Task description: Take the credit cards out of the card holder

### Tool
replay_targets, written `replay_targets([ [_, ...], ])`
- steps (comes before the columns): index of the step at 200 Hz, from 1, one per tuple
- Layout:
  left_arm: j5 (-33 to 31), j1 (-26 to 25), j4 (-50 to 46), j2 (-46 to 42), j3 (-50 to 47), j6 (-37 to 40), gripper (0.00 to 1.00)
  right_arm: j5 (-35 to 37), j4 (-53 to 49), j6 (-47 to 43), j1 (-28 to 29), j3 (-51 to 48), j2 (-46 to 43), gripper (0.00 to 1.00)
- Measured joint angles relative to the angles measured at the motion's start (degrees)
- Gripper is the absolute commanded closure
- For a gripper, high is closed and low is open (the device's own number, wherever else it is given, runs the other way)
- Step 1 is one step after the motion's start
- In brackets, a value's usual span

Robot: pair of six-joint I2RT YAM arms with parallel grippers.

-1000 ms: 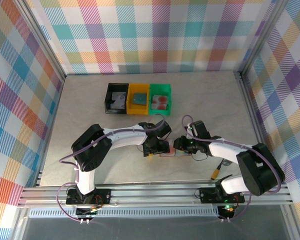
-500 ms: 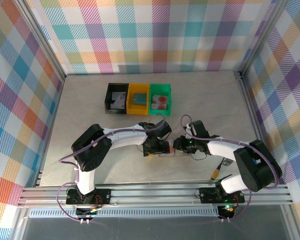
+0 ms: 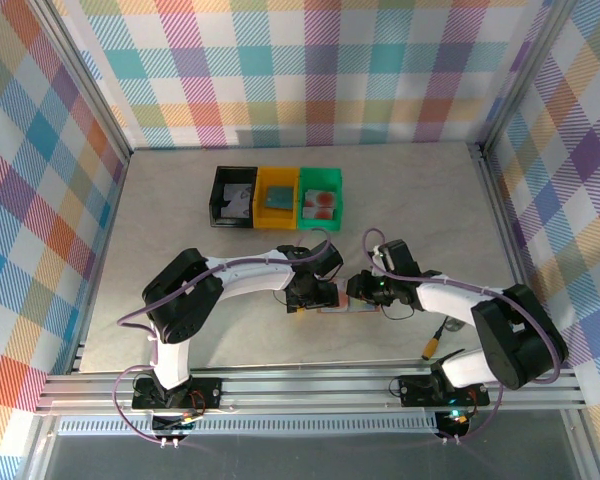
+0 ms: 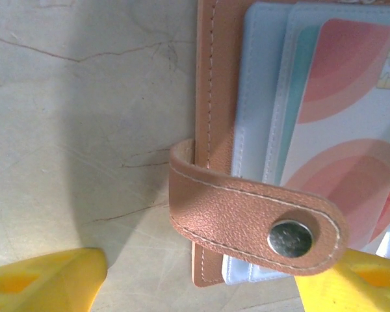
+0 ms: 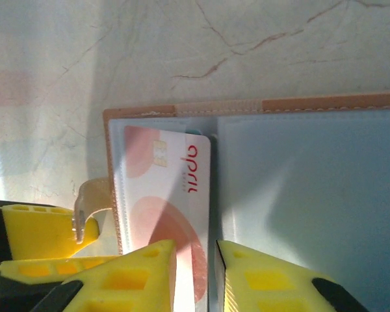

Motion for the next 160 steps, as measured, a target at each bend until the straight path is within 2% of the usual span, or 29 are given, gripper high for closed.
replay_targets([
  [106,-0.2,0.0,-0.2,0.6,0.2,-0.4,0.24,-0.7,0.3,0.1,0.0,1.5,3.4,0.77],
  [160,-0.7,0.0,-0.4,1.1,-0.1,-0.5,0.33,-3.1,3.9,0.1,0.0,1.5,4.9,0.77],
])
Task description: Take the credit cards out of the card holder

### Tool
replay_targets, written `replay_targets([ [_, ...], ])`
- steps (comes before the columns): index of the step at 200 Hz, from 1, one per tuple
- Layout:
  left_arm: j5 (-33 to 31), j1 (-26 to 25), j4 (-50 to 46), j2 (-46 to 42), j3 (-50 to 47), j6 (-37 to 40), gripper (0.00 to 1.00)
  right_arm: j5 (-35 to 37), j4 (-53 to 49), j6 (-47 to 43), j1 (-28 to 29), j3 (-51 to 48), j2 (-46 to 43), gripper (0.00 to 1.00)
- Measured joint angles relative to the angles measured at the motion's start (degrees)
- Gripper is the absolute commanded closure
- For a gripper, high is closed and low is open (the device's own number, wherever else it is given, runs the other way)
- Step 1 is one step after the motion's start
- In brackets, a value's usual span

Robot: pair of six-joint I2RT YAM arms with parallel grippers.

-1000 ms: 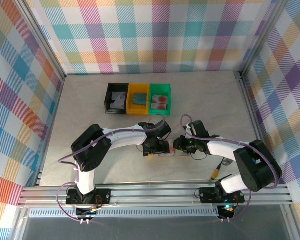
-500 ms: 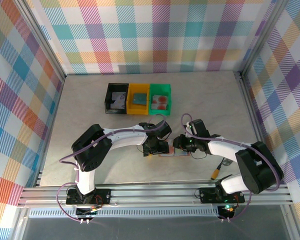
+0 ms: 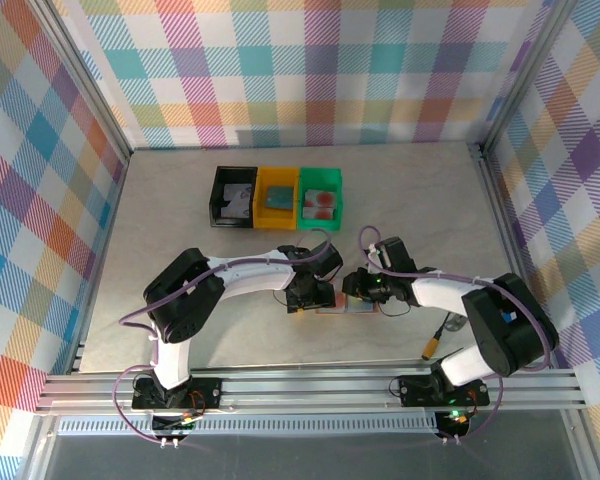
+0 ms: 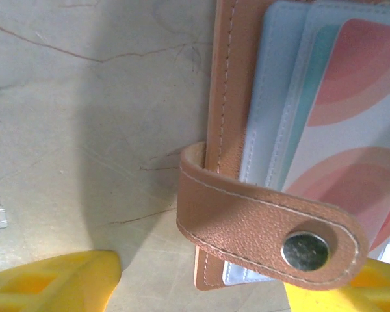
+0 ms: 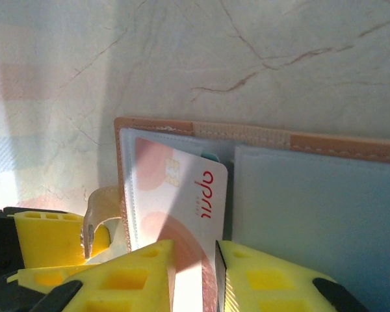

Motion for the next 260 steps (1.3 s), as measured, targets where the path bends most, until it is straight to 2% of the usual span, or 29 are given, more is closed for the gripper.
replay_targets([
  [30,-0.1,0.0,-0.4,0.5,0.1,0.1,0.33,-0.3,0.6,0.0,0.0,0.0,0.9,0.76],
  [63,-0.1,0.0,-0.1,-0.2,0.1,0.1,0.27,0.8,0.2,0.2,0.0,0.0,0.9,0.75],
  [111,-0.7,-0.5,2.0,-2.4,-1.5,0.3,0.23,0.8,0.2,0.2,0.0,0.0,1.3,0.78],
  [175,-11.8,1.1,-4.5,-3.2,-2.3,2.8,0.23,0.8,0.4,0.2,0.0,-0.1,1.3,0.80],
  [260,-12.2,1.6,-4.5,-3.2,-2.6,3.5,0.22,0.2,2.2,0.2,0.0,-0.7,1.3,0.81],
])
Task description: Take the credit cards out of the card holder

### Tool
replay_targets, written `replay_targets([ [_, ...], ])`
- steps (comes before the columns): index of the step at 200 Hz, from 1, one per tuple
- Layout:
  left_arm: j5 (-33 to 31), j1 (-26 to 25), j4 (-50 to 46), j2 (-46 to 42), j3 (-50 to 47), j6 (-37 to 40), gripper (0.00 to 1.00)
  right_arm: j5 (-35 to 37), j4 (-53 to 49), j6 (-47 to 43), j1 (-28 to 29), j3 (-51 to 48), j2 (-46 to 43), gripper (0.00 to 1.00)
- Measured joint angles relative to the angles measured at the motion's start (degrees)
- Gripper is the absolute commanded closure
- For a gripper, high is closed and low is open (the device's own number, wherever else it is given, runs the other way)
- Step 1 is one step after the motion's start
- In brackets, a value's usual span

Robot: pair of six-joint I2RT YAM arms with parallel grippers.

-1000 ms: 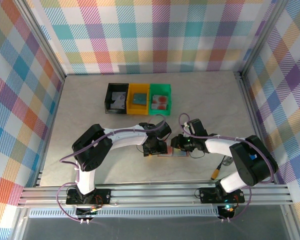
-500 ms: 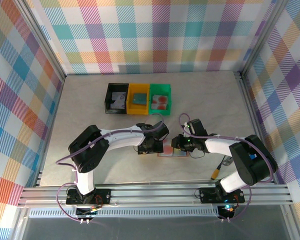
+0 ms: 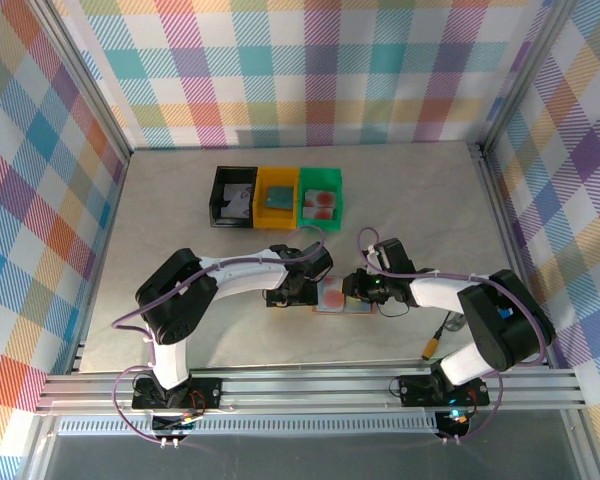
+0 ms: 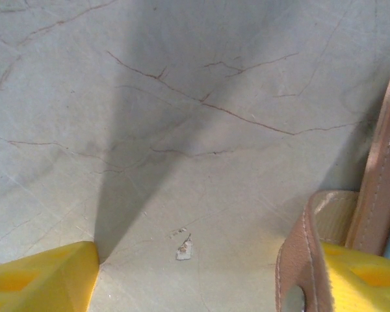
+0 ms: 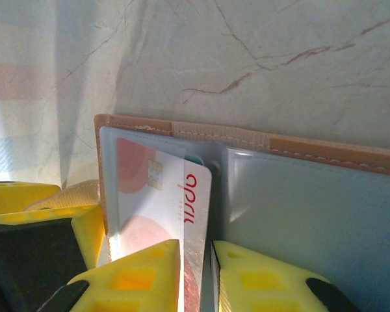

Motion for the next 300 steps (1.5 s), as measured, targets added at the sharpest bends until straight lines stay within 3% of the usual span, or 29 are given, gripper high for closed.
replay_targets([
  [246,-0.9,-1.6,-1.2,2.0,1.6,-1.1,0.23,-4.6,8.8,2.6,0.0,-3.9,-0.3,0.89],
  [300,-0.9,-1.6,-1.2,2.0,1.6,-1.1,0.23,-4.6,8.9,2.6,0.0,-3.9,-0.3,0.98],
])
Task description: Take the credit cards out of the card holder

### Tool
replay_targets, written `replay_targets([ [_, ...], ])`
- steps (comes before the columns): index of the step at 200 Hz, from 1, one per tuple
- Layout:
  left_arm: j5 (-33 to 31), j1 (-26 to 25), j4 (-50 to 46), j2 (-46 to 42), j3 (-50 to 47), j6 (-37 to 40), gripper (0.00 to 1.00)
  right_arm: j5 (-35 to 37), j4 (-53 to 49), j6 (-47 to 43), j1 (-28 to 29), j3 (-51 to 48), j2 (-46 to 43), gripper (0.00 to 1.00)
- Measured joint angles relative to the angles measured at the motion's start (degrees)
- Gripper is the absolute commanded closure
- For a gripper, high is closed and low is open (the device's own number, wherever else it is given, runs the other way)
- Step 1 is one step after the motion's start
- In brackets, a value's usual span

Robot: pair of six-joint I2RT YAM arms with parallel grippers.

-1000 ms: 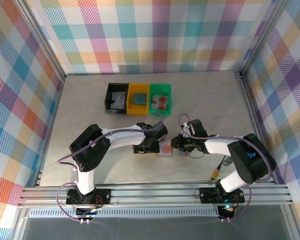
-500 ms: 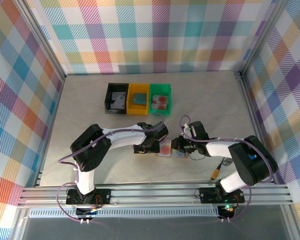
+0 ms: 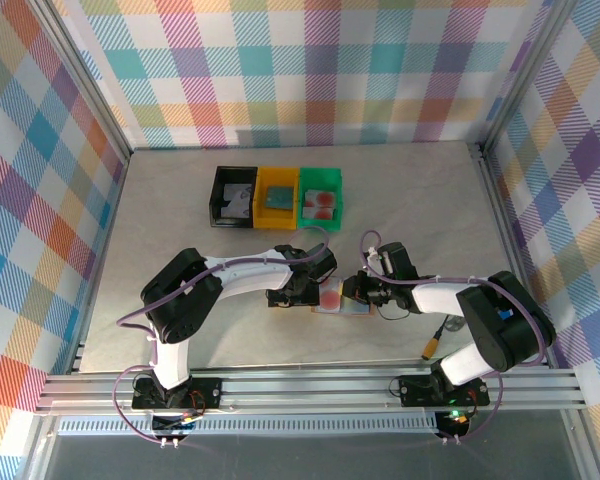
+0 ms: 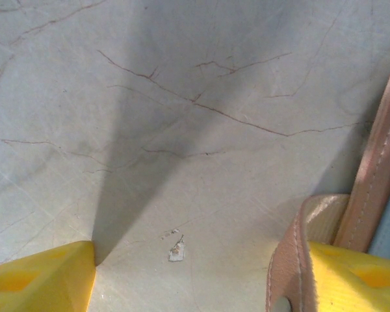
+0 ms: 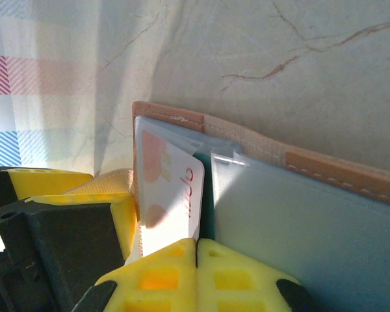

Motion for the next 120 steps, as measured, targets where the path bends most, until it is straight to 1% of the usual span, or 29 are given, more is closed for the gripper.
replay_targets([
  [15,0.0,0.0,0.0,0.0,0.0,0.0,0.23,0.1,-0.2,0.0,0.0,0.0,-0.3,1.00],
  [79,0.0,0.0,0.0,0.0,0.0,-0.2,0.23,1.3,-3.8,-1.5,0.4,0.0,-4.6,1.00],
  [120,0.0,0.0,0.0,0.0,0.0,-0.2,0.23,2.8,-7.2,-2.4,0.4,0.0,-5.6,1.00],
])
